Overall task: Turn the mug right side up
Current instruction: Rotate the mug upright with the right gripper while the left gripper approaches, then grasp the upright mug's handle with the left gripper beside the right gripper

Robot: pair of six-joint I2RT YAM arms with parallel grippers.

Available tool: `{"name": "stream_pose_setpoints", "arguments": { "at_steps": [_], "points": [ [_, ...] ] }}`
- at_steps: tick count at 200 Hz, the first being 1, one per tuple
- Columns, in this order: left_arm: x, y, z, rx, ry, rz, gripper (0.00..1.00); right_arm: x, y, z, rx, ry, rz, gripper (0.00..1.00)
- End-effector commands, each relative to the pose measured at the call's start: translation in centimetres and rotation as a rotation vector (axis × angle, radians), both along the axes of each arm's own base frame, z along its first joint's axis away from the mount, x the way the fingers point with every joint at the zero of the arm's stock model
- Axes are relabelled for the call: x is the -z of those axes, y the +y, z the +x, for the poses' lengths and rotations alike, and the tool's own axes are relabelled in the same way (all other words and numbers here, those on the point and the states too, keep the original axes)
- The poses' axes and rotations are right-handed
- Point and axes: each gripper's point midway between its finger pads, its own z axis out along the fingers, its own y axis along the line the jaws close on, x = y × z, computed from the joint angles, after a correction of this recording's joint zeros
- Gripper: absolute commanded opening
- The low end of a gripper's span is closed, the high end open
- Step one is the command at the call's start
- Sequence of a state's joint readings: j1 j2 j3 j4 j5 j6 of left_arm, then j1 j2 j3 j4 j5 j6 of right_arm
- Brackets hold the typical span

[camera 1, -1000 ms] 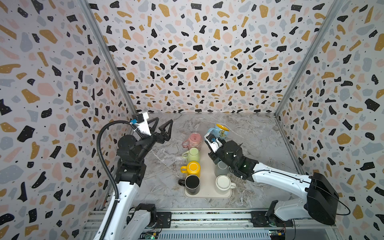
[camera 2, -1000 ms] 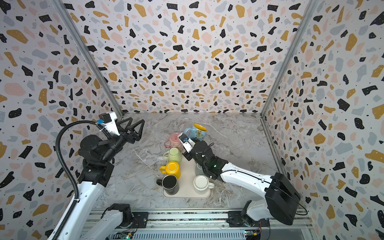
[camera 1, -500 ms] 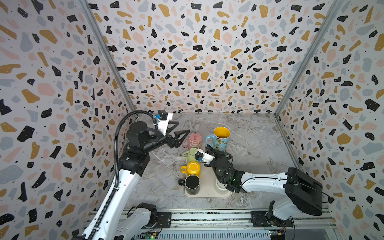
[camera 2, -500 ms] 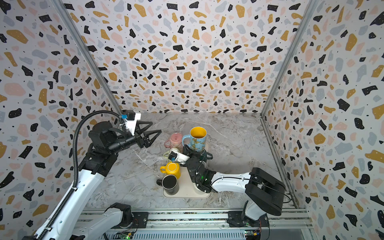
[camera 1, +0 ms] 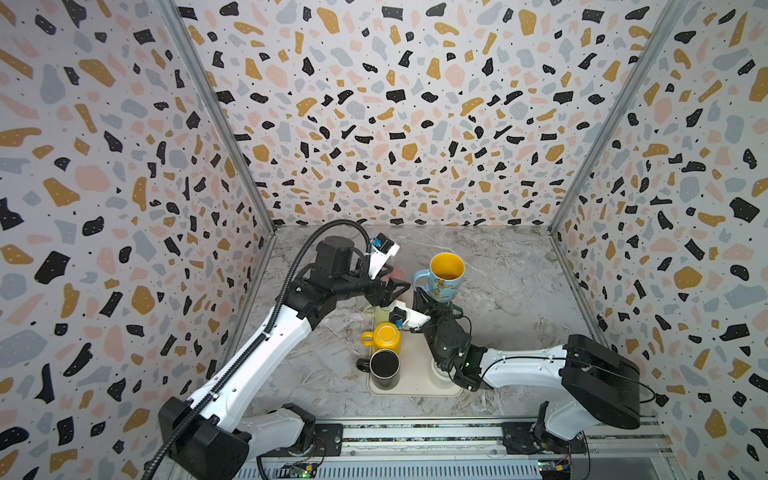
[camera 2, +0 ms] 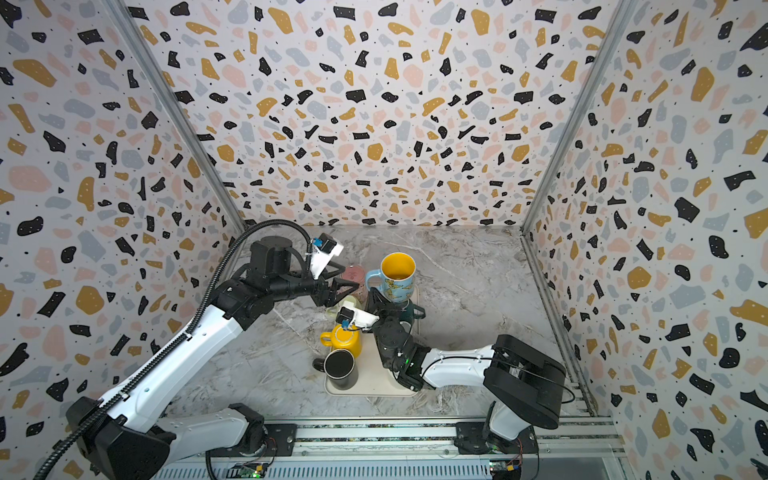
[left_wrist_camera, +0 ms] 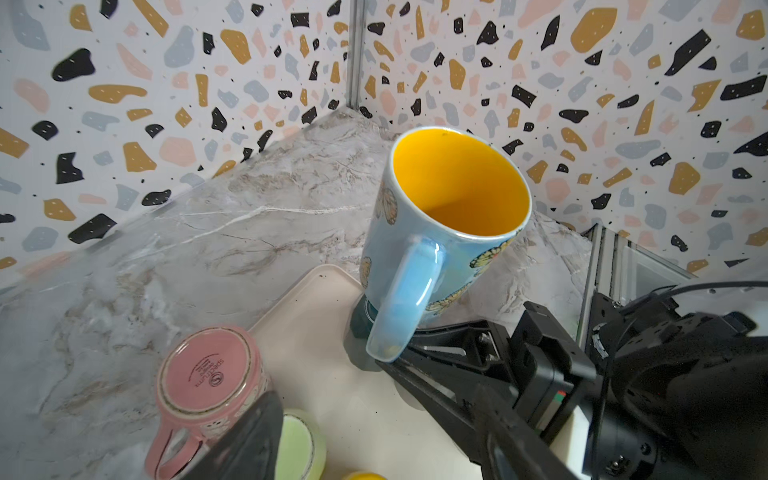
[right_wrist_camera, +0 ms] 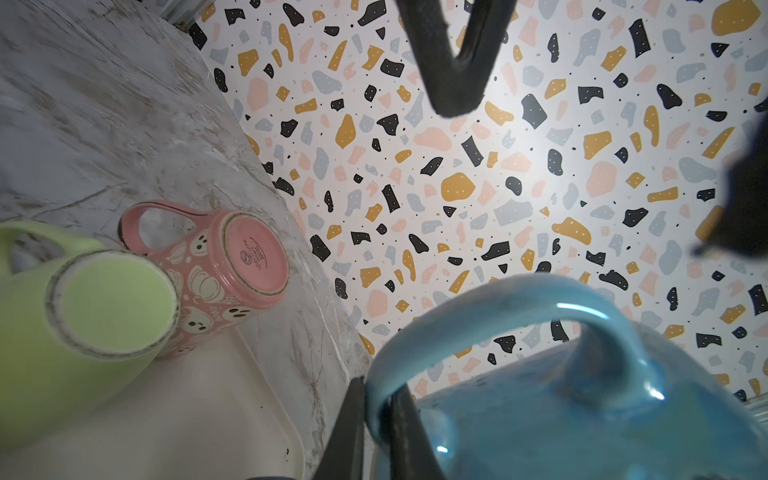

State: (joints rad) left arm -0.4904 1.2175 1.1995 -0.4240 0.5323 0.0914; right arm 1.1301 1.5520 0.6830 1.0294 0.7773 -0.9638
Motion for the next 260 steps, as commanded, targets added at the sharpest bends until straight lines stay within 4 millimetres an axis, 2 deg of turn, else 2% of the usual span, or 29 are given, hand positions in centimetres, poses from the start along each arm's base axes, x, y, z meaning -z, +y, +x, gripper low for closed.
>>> {"name": "stream_pose_setpoints", "arguments": {
  "at_steps": [1, 73, 134, 260],
  "points": [
    [-1.4, -0.5, 0.1, 0.013, -0.057, 0.012, 0.73, -3.9, -0.6, -0.3, 0.020, -0.084, 0.101, 0.00],
    [-0.3, -2.1, 0.1, 0.052, -0.037, 0.028, 0.74, -3.2, 0.2, -0.9, -0.002, -0.088, 0.078, 0.00],
    [0.8, -2.9, 0.2, 0.070, -0.013, 0.038, 0.73, -3.5, 0.6, -1.2, -0.018, -0.097, 0.086, 0.00],
    [1.3, -3.9, 0.3, 0.094, -0.001, 0.027, 0.58, -3.0, 1.5, -1.7, -0.045, -0.092, 0.080, 0.00]
  ]
}}
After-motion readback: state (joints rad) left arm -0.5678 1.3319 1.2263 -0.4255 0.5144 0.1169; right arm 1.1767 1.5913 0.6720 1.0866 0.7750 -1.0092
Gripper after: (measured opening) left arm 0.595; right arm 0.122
